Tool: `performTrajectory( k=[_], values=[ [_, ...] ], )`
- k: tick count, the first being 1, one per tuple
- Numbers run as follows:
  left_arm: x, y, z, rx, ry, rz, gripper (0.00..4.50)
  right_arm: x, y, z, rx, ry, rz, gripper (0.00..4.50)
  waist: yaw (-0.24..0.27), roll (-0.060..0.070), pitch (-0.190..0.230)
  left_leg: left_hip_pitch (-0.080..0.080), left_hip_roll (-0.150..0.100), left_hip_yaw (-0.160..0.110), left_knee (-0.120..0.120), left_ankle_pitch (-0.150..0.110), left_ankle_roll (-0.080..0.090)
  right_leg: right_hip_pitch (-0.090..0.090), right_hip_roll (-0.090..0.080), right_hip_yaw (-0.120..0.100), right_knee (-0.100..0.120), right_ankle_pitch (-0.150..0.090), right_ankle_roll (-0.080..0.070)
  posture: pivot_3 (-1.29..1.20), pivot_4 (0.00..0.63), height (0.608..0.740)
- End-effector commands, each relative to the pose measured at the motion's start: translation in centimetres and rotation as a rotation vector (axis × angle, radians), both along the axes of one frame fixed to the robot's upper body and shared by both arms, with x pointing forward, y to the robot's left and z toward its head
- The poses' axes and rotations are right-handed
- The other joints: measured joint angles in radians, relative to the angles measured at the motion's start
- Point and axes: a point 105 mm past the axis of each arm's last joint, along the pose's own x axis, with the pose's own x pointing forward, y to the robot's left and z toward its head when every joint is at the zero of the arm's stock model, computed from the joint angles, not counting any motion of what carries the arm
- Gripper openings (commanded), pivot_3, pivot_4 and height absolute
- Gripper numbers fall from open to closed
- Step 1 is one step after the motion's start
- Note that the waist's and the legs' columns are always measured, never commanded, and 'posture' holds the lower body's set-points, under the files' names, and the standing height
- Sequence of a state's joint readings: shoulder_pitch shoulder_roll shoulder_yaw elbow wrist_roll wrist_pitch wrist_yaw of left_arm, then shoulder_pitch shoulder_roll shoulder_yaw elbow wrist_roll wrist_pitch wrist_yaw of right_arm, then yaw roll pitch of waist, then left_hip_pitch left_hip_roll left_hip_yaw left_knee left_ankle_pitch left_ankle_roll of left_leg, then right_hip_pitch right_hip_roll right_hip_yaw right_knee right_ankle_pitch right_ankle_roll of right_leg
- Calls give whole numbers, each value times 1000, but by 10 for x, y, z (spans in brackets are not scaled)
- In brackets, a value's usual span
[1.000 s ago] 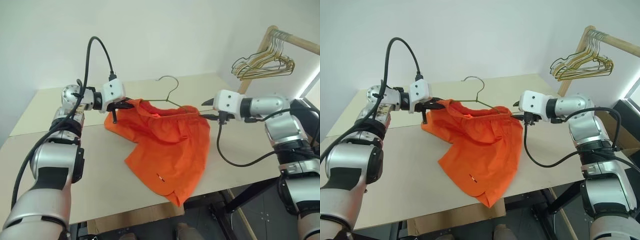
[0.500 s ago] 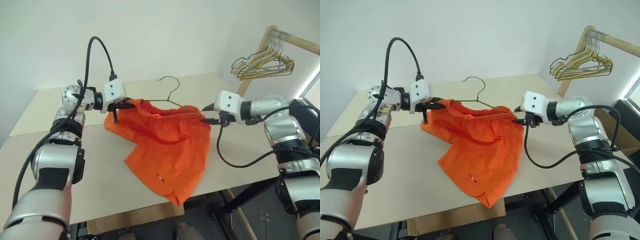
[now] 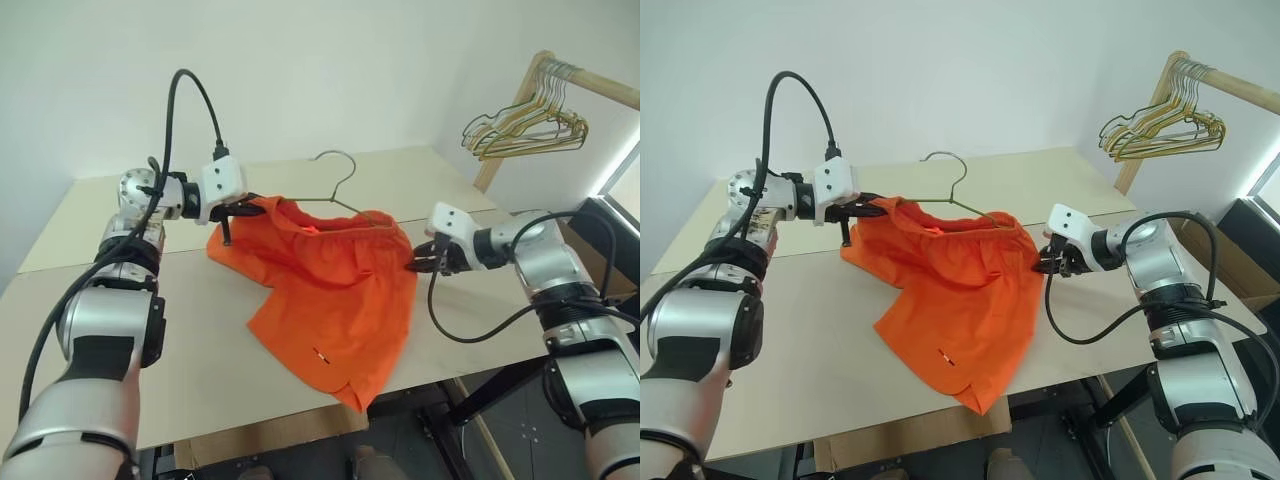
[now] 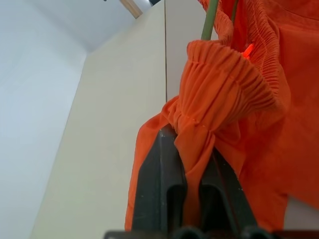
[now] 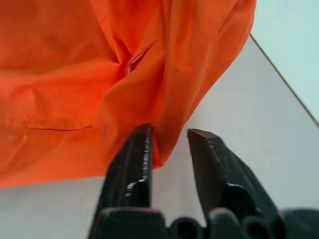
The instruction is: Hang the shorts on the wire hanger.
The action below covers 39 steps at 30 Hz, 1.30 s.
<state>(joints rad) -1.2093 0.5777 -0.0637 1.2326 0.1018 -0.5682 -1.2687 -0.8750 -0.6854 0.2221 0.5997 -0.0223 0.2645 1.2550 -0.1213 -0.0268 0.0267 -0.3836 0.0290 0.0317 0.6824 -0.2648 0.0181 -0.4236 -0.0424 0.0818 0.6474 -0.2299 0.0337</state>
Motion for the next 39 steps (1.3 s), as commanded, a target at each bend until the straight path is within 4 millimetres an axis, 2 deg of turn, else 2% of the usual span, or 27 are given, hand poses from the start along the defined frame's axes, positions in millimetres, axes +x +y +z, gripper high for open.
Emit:
performTrajectory(
  k=[1, 7, 10, 13, 18, 24, 25, 28, 30, 32, 39],
  values=[
    [1, -2, 17, -3, -73, -7, 0, 4, 6, 27, 73, -37, -9, 32, 1, 0, 0, 0, 0, 0, 0, 0, 0, 0, 0, 0, 0, 0, 0, -36, 0, 740],
    [2, -3, 16, -7, -71, -4, 0, 4, 8, 28, 94, -34, -14, 8, 0, 0, 0, 0, 0, 0, 0, 0, 0, 0, 0, 0, 0, 0, 0, -36, 0, 740],
    [1, -1, 9, 33, -62, -2, 0, 2, 7, 31, 84, -58, -1, 8, 0, 0, 0, 0, 0, -1, 0, 0, 0, 0, 0, 0, 0, 0, 0, -34, 0, 740],
    [-1, 6, -5, 126, -49, 1, 0, 6, 0, 50, 48, -145, -15, 8, 1, 0, 0, 0, 0, -1, 0, 0, 0, 0, 0, -1, 0, 0, 0, -34, 0, 740],
    [2, 10, -9, 161, -63, 36, 0, 6, -4, 77, 1, -235, 14, 8, 2, 0, 0, -1, 0, 0, 0, 0, 0, -1, -1, -1, 0, 0, 0, -37, 0, 740],
    [15, -2, -14, 156, -144, 107, 0, -14, 18, 105, 29, -285, 194, 8, 6, 0, 0, -1, 0, -1, 0, 0, 0, 0, -1, -1, 0, 0, 0, -37, 0, 740],
    [15, -8, -10, 99, -137, 98, 0, -14, 20, 107, 26, -289, 199, 8, 7, 0, 0, -1, 0, -1, 0, 0, 0, 0, -1, -1, 0, 0, 0, -44, 0, 740],
    [14, -18, 1, -28, -125, 74, 0, -11, 19, 101, -47, -271, 189, 8, 15, 0, 0, -1, -1, -1, 0, 0, 0, -1, -1, -1, 0, 0, 0, -44, 0, 740],
    [12, -19, 8, -85, -121, 60, 0, -10, 16, 95, -100, -292, 194, 8, 19, 0, 0, -1, 0, 0, 0, 0, 0, -1, -1, -1, 0, 0, 0, -45, 0, 740],
    [9, -19, 11, -122, -105, 35, 0, -4, 15, 96, -97, -307, 161, 8, 20, 0, 0, -2, 0, 0, 0, 0, 0, -2, -1, -2, 0, 0, 0, -44, 0, 740],
    [6, -17, -1, -104, -72, 22, 0, 1, 13, 102, -141, -393, 158, 8, 23, 0, 0, -1, -1, 0, 0, 0, 0, -1, -1, -2, 0, 0, 0, -47, 0, 740]
  ],
)
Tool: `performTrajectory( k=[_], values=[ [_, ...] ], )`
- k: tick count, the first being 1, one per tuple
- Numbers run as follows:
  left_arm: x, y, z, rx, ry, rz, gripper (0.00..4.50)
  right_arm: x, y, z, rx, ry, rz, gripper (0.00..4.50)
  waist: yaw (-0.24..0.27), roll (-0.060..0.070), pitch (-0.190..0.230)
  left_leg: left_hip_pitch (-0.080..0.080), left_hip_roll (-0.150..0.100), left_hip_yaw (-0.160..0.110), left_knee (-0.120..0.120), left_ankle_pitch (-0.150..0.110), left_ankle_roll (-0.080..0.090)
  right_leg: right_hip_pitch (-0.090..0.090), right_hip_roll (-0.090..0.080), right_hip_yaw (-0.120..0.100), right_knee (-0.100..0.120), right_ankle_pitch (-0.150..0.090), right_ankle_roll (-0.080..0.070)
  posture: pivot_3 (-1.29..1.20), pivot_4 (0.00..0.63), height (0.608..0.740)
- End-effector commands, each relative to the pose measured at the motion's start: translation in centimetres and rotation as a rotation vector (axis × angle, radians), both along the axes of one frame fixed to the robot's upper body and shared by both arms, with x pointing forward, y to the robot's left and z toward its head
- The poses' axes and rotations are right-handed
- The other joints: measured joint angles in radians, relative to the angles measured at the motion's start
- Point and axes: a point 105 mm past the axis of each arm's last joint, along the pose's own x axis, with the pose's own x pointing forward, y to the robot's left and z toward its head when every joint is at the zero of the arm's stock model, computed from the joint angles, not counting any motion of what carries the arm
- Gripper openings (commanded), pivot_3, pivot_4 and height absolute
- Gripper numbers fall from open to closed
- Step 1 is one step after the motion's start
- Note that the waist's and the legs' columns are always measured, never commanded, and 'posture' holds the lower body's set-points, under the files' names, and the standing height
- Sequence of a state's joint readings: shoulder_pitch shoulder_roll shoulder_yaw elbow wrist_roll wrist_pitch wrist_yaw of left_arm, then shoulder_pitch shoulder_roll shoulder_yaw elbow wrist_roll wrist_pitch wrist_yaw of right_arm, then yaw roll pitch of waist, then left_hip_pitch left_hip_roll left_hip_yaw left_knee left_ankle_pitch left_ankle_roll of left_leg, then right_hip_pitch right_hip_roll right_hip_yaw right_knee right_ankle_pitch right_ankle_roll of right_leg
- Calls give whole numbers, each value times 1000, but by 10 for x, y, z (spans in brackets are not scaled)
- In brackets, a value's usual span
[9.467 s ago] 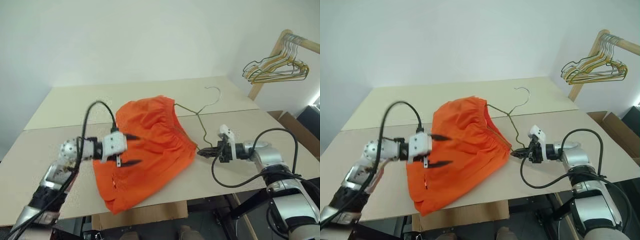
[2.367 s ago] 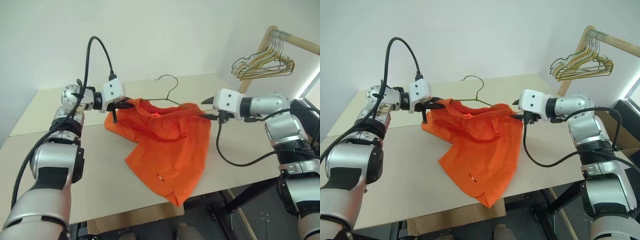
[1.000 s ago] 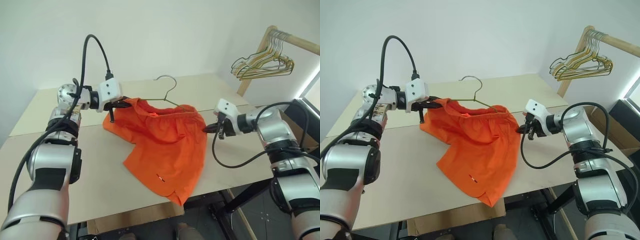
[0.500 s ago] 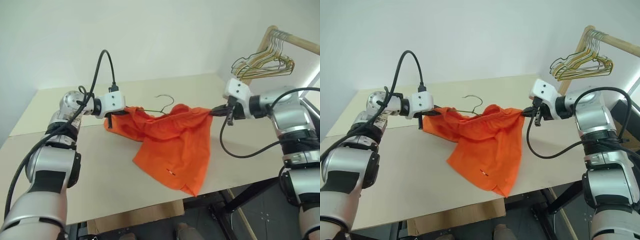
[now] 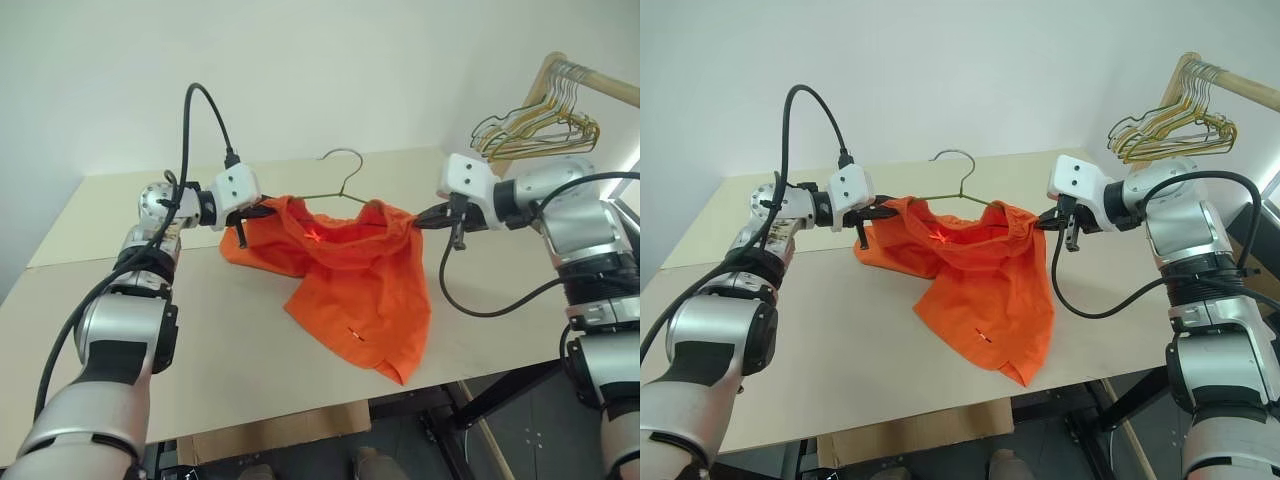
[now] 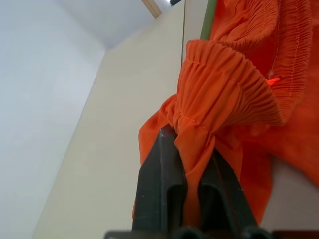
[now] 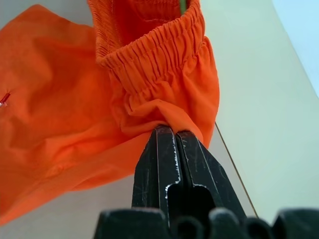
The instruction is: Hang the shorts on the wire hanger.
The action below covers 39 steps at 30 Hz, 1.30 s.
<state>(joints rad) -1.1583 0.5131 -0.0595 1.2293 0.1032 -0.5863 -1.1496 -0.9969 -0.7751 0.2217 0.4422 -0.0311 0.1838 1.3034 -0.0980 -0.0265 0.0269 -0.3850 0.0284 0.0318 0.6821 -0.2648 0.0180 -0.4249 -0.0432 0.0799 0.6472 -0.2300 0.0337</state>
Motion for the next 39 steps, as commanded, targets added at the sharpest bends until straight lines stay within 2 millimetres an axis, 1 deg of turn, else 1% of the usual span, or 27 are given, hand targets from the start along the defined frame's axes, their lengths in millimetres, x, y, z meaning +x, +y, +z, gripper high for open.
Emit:
performTrajectory(
  k=[1, 3, 5, 6, 7, 8, 10, 12, 16, 20, 23, 24, 26, 27, 31, 33, 35, 37, 39],
  values=[
    [-1, -1, 15, -29, -52, -12, 0, 3, 2, 23, -12, -146, 15, 8, 0, 0, 0, 0, 0, 0, 0, 0, 0, 0, 0, 0, 0, 0, 0, -47, 0, 740],
    [-2, -1, 13, -31, -49, -22, 0, 3, 4, 27, 15, -185, 32, 8, 0, 0, 0, 0, 0, 0, 0, 0, 0, 0, 0, 0, 0, 0, 0, -47, 0, 740],
    [-2, -1, 13, -38, -50, -17, 0, -1, 6, 27, 24, -185, 65, 8, 0, 0, 0, 0, 0, 0, 0, 0, 0, 0, 0, 0, 0, 0, 0, -50, 0, 740],
    [-1, -1, 13, -51, -50, -12, 0, -5, 6, 24, 7, -181, 93, 428, 0, 0, 0, 0, 0, 0, 0, 0, 0, 0, 0, 0, 0, 0, 0, -50, 0, 740],
    [-1, -1, 15, -71, -46, -8, 0, -9, 7, 22, -11, -180, 121, 606, 0, 0, 0, 0, 0, 0, 0, 0, 0, 0, 0, 0, 0, 0, 0, -50, 0, 740],
    [0, -2, 17, -90, -43, -8, 0, -10, 7, 20, -24, -195, 136, 932, 0, 0, 0, 0, 0, 0, 0, 0, 0, 0, 0, 0, 0, 0, 0, -53, 0, 740],
    [-1, -1, 18, -92, -42, -14, 0, -8, 4, 12, -79, -228, 146, 1599, 0, 0, 0, 0, 0, 0, 0, 0, 0, 1, 0, 0, 0, 0, 0, -52, 0, 740],
    [-1, -1, 18, -89, -41, -15, 0, -8, 3, 8, -103, -256, 178, 1599, 0, 0, 0, 0, 0, 0, 0, 0, 0, 1, 0, 0, 0, 0, 0, -53, 0, 740],
    [-4, 0, 17, -91, -29, -30, 0, -7, 6, 8, -65, -259, 187, 1599, -2, 0, 0, 1, 0, 0, 0, 0, 0, 1, 0, 0, 0, 0, 0, -49, 0, 740],
    [-5, -1, 15, -88, -24, -40, 0, 5, 7, 12, -36, -271, 126, 1599, -3, 0, 0, 1, 0, 0, 0, 0, 0, 1, 0, 0, 0, 0, 0, -47, 0, 740],
    [-6, -2, 13, -87, -23, -48, 0, 7, 8, 14, -6, -248, 115, 1599, -2, 0, 0, 2, 0, 0, 0, 0, 0, 1, 0, 0, 0, 0, 0, -43, 0, 740],
    [-6, -2, 12, -85, -23, -45, 0, 6, 9, 13, -7, -248, 129, 1961, -2, 0, 0, 2, 0, 0, 0, 0, 0, 1, 0, 0, 0, 0, 0, -42, 0, 740],
    [-5, -1, 10, -84, -19, -35, 0, 1, 11, 11, -13, -235, 162, 2449, 0, 0, 0, 1, 0, 0, 0, 0, 0, 1, 0, 0, 0, 0, 0, -41, 0, 740],
    [-5, 0, 9, -84, -18, -32, 0, -1, 12, 11, -16, -236, 177, 2893, 0, 0, 0, 1, 0, 0, 0, 0, 0, 1, 0, 0, 0, 0, 0, -41, 0, 740],
    [-6, 0, 10, -104, -12, -36, 0, 4, 11, 10, -15, -244, 144, 4211, 0, 0, 0, 1, 0, 0, 0, 0, 0, 1, 0, 0, 0, 0, 0, -42, 0, 740],
    [-8, -2, 13, -131, -2, -56, 0, 5, 13, 8, 9, -214, 143, 4211, -1, 0, 0, 1, 0, 0, 0, 0, 0, 1, 0, 0, 0, 0, 0, -44, 0, 740],
    [-10, -3, 12, -122, 4, -78, 0, 0, 19, 8, 46, -160, 182, 4211, -2, 0, 0, 1, 0, 0, 0, 0, 0, 1, 0, 0, 0, 0, 0, -44, 0, 740],
    [-11, -3, 11, -114, 1, -82, 0, -4, 22, 9, 63, -142, 206, 4211, -2, 0, 0, 1, 0, 0, 0, 0, 0, 1, 0, 0, 0, 0, 0, -44, 0, 740],
    [-12, -4, 12, -130, 11, -100, 0, -2, 24, 9, 81, -105, 190, 4211, -2, 0, 0, 2, 0, 0, 0, 0, 0, 2, 0, 0, 0, 0, 0, -48, 0, 740]
  ],
)
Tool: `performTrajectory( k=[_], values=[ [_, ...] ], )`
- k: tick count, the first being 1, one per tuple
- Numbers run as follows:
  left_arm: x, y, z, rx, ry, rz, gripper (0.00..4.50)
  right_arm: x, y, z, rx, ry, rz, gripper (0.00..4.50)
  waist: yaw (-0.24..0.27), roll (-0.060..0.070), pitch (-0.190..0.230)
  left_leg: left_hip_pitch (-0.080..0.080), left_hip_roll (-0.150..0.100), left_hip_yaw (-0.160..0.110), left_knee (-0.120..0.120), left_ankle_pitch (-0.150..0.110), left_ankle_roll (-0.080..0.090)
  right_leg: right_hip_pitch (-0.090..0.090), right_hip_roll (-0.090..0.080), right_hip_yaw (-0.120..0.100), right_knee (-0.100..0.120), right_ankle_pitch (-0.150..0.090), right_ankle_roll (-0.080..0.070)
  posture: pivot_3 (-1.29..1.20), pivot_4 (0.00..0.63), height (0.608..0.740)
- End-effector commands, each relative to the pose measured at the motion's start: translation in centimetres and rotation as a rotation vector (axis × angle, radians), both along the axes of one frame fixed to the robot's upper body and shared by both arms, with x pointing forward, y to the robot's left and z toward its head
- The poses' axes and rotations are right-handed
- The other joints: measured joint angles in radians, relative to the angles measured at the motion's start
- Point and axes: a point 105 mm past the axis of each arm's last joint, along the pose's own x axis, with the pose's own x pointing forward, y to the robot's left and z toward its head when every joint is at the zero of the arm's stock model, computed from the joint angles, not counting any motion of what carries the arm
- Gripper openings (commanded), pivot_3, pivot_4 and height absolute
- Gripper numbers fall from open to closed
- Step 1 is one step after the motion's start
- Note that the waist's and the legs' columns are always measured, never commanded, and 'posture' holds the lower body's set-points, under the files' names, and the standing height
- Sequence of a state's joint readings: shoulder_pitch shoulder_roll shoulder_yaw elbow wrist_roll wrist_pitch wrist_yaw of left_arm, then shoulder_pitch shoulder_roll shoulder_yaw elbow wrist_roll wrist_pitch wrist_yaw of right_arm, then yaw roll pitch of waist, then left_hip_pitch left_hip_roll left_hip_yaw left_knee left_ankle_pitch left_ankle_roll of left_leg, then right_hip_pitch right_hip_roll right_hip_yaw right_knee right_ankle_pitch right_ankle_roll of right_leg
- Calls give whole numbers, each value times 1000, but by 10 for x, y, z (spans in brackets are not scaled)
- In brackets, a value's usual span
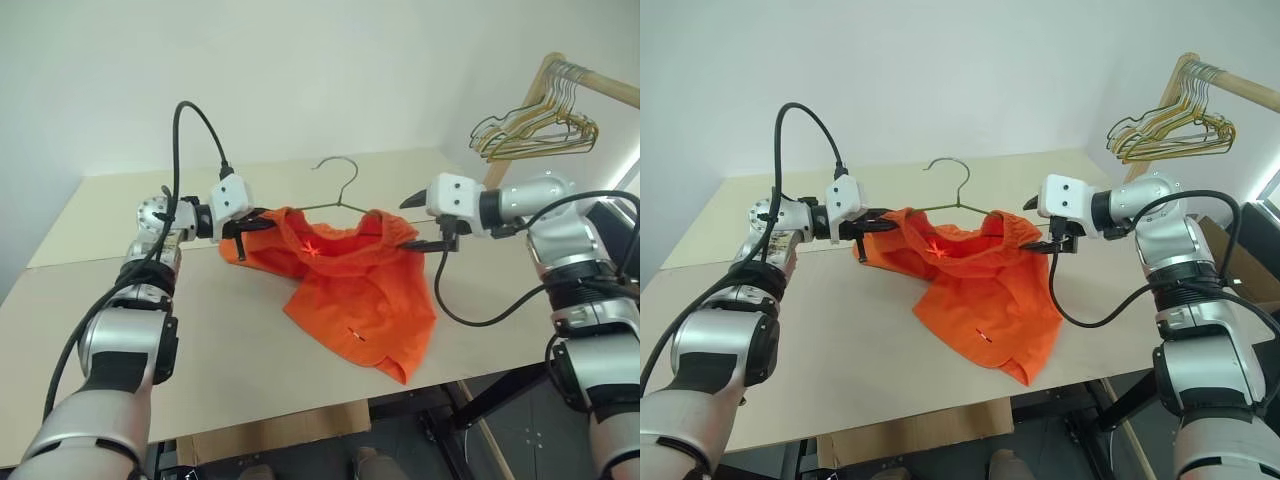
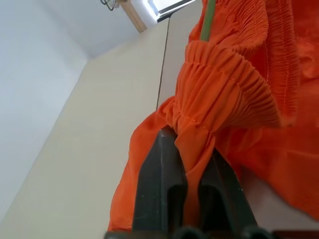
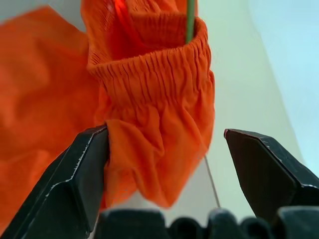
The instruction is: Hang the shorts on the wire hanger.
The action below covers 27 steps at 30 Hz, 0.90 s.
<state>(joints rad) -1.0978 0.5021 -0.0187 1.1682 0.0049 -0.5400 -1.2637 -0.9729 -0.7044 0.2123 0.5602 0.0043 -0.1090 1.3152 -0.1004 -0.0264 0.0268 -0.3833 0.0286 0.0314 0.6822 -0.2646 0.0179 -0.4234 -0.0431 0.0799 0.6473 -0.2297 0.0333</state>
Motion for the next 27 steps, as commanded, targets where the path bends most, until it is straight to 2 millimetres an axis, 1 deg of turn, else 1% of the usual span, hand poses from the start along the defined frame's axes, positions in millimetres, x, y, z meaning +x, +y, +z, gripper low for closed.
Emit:
performTrajectory(
  k=[1, 5, 8, 10, 13, 16, 18, 20, 21, 22, 26, 27],
  values=[
    [-3, -4, 19, -52, -55, -41, 0, 1, 5, 25, 67, 1, 2, 4211, 0, 0, 0, 0, 0, 0, 0, 0, 0, 0, 0, 0, 0, 0, 0, -48, 0, 740],
    [-5, -5, 20, -62, -45, -65, 0, 1, 7, 23, 90, 87, -5, 4211, 1, 0, 0, 0, 0, 0, 0, 0, 0, 0, 0, 0, 0, 0, 0, -43, 0, 740],
    [-6, -3, 13, -12, -50, -64, 0, 3, 8, 25, 133, 147, -22, 4211, 1, 0, 0, -1, 0, 0, 0, 0, 0, 0, 0, -1, 0, 0, 0, -39, 0, 740],
    [-8, -4, 13, -28, -40, -75, 0, 4, 7, 26, 141, 174, -28, 4211, 1, 0, 0, 0, 0, 0, 0, 0, 0, 0, 0, 0, 0, 0, 0, -41, 0, 740],
    [-10, -4, 14, -43, -30, -92, 0, 3, 8, 20, 130, 208, -28, 4211, 1, 0, 0, -1, 0, 0, 0, 0, 0, 0, 0, -1, 0, 0, 0, -37, 0, 740],
    [-13, -5, 15, -56, -16, -122, 0, 2, 10, 17, 131, 250, -22, 3679, 0, 0, 0, -1, 0, 0, 0, 0, 0, 0, 0, -1, 0, 0, 0, -40, 0, 740],
    [-14, -6, 18, -85, -11, -131, 0, 1, 11, 15, 131, 269, -19, 3037, 0, 0, 0, -1, 0, 0, 0, 0, 0, 0, 0, -1, 0, 0, 0, -40, 0, 740],
    [-16, -6, 18, -79, -6, -148, 0, 2, 12, 14, 146, 286, -28, 2331, 0, 0, 0, -1, 0, -1, 0, 0, 0, 0, 0, -1, 0, 0, 0, -39, 0, 740],
    [-18, -6, 19, -78, 0, -166, 0, 2, 13, 15, 158, 292, -27, 2046, 0, 0, 0, -1, 0, -1, 0, 0, 0, 0, 0, -1, 0, 0, 0, -40, 0, 740],
    [-19, -6, 19, -85, 8, -179, 0, 2, 14, 15, 161, 293, -26, 1637, 0, 0, 0, -1, 0, -1, 0, 0, 0, 0, 0, -1, 0, 0, 0, -41, 0, 740],
    [-22, -6, 19, -79, 23, -202, 0, 2, 15, 14, 171, 302, -21, 261, 0, 0, 0, -1, 0, -1, 0, 0, 0, 0, 0, -1, 0, 0, 0, -41, 0, 740],
    [-22, -6, 18, -76, 27, -202, 0, 1, 16, 15, 180, 310, -15, 16, -1, 0, 0, -1, 0, -1, 0, 0, 0, 0, 0, -1, 0, 0, 0, -42, 0, 740]
  ],
)
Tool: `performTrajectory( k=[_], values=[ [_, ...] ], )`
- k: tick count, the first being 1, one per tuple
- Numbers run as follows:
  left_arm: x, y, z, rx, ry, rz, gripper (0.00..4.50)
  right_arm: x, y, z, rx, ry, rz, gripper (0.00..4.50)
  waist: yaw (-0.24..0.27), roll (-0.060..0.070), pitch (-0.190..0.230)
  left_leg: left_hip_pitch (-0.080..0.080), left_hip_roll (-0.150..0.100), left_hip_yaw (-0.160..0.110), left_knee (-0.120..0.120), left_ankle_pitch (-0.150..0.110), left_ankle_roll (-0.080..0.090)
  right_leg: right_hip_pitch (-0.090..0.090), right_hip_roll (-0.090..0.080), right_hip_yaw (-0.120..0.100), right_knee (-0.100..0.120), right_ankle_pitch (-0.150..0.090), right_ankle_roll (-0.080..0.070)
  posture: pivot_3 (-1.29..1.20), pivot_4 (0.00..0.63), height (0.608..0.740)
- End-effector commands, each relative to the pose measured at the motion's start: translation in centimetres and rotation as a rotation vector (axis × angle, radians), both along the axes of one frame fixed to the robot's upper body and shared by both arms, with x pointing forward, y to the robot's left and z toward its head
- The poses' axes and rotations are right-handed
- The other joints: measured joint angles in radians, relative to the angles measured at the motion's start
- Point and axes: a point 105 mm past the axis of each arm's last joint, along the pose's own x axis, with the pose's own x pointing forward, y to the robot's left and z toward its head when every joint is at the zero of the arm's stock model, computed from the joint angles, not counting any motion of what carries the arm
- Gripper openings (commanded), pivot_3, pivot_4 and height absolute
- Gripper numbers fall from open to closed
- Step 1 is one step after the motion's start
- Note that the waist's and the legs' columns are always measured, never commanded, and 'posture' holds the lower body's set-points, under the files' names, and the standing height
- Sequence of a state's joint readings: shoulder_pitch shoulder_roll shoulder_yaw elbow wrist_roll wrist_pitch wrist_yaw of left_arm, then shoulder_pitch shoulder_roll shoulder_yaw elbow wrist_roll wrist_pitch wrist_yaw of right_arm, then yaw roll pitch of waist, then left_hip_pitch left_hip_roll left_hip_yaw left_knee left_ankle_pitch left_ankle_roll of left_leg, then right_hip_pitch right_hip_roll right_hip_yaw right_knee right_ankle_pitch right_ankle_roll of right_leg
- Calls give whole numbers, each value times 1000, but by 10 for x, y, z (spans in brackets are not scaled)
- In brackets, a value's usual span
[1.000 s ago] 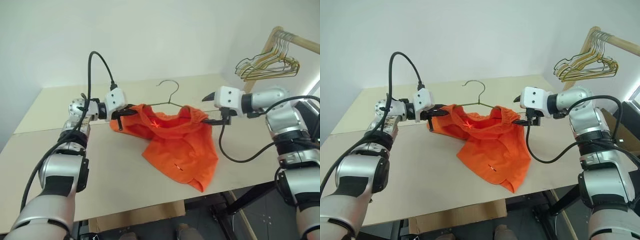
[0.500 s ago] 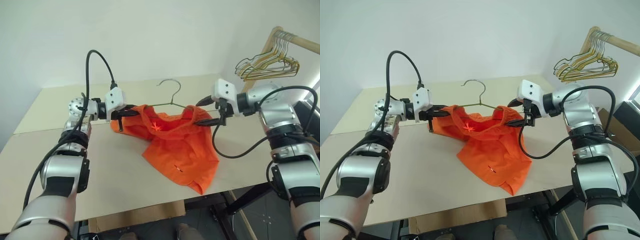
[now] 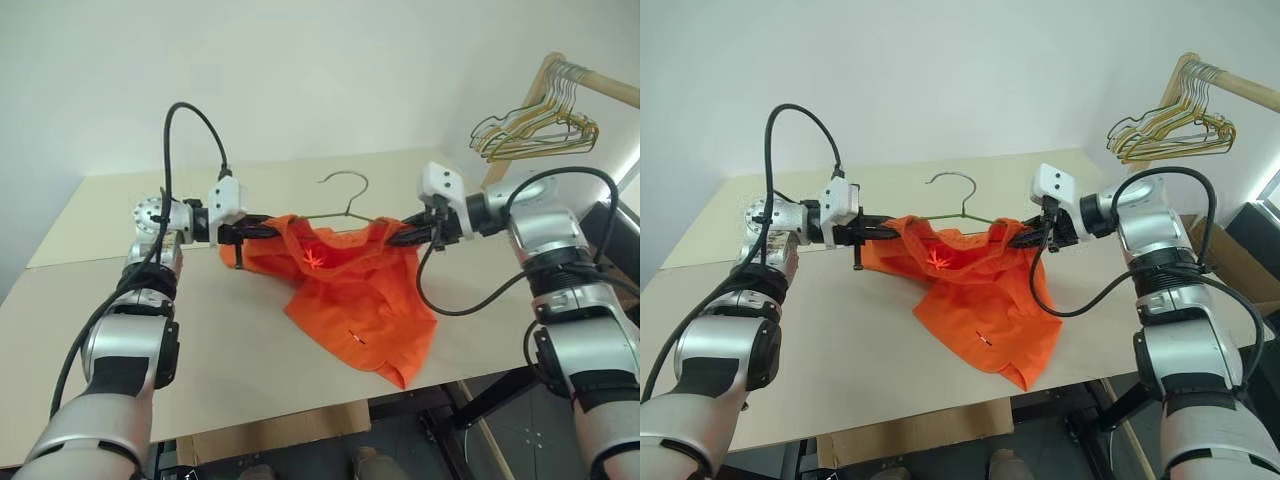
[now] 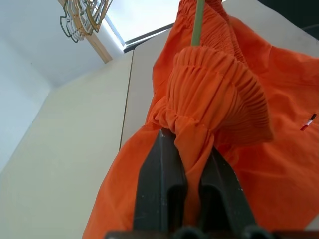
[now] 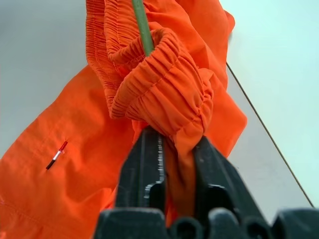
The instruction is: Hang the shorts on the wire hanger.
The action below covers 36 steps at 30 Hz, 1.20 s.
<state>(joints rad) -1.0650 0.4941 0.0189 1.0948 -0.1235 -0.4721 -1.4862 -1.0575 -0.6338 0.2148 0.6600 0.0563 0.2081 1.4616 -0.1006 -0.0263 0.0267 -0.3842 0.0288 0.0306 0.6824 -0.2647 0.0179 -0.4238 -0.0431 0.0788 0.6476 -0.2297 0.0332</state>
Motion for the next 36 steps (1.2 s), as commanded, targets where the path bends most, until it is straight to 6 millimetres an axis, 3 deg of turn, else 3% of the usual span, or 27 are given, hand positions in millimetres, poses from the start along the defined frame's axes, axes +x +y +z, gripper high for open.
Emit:
performTrajectory(
  k=[1, 5, 10, 20, 24, 29, 36],
  values=[
    [-1, -1, 14, -12, -45, -18, 0, 1, 6, 24, 61, -45, 14, 16, -1, 0, 0, 0, 0, 0, 0, 0, 0, 0, 0, 0, 0, 0, 0, -41, 0, 740],
    [5, 4, 6, 33, -21, 44, 0, 1, 6, 25, 75, -37, 2, 16, 0, 0, 0, 0, 0, 0, 0, 0, 0, 0, 0, 0, 0, 0, 0, -41, 0, 740],
    [16, 22, 9, 52, 0, 173, 1347, -5, 1, 27, 96, 26, -1, 0, -1, 0, 0, 0, 0, 0, 0, 0, 0, 0, 0, 0, 0, 0, 0, -42, 0, 740],
    [20, 57, 71, -215, -11, 276, 4476, -21, -14, 27, 183, 191, -33, 0, 1, 0, 0, -4, 1, -4, 0, 0, 0, -1, 0, -6, 0, 0, 0, -60, 0, 740],
    [20, 68, 77, -226, -41, 326, 4476, -23, -22, 40, 280, 247, -95, 0, 0, 1, 0, -4, 1, -4, 0, 0, 0, -1, 0, -6, 0, 0, 0, -65, 0, 740],
    [11, 66, 94, -415, -69, 255, 4476, -32, -43, 53, 307, 217, -213, 0, 4, 1, 0, -5, 1, -4, 0, 0, 0, -1, -1, -7, 0, 0, 0, -86, 0, 740],
    [-14, 36, 79, -451, -90, 127, 4476, -33, -68, 46, 326, 211, -533, 0, 0, 2, 0, -5, 1, -3, 1, 0, 0, -1, -1, -6, 0, 0, 0, -111, 0, 740]
  ],
)
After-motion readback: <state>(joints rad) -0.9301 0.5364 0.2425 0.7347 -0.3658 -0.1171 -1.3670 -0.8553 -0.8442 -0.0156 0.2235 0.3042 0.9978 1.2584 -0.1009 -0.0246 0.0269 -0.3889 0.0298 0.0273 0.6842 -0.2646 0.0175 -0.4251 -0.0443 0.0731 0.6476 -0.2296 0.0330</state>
